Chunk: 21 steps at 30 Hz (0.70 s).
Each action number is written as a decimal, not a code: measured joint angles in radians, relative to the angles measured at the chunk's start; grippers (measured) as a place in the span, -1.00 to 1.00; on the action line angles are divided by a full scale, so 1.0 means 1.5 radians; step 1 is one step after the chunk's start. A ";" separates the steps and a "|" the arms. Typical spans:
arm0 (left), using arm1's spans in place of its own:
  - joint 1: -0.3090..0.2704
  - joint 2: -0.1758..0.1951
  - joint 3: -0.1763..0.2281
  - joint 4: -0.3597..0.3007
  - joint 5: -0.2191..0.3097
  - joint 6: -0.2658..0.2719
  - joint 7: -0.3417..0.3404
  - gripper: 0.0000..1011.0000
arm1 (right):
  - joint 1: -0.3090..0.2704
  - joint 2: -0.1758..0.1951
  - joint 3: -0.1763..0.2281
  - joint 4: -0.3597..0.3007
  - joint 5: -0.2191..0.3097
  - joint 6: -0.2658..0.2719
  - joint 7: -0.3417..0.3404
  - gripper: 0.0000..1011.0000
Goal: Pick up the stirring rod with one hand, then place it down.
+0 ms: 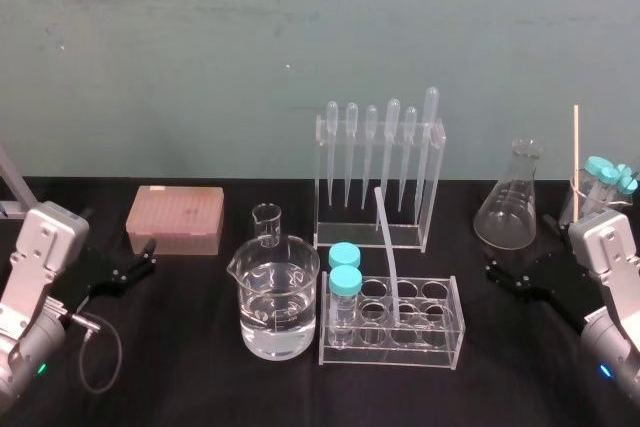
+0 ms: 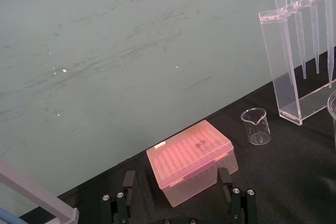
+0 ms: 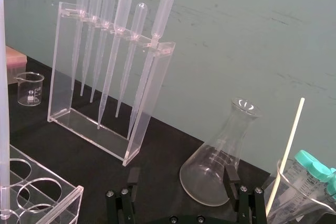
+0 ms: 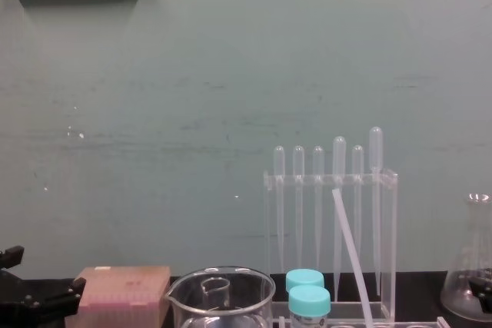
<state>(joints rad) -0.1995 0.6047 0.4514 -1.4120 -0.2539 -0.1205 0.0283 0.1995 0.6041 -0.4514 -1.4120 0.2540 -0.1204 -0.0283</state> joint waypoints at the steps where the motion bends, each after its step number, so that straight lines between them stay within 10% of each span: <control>1: 0.000 0.000 0.000 0.000 0.000 0.000 0.000 0.98 | 0.000 0.000 0.000 0.000 0.000 0.000 0.000 0.98; 21: 0.000 0.000 0.000 0.000 0.000 0.000 0.000 0.98 | 0.000 0.000 0.000 0.000 0.000 0.000 0.000 0.98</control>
<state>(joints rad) -0.1995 0.6047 0.4514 -1.4120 -0.2539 -0.1205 0.0283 0.1996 0.6047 -0.4514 -1.4120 0.2539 -0.1205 -0.0283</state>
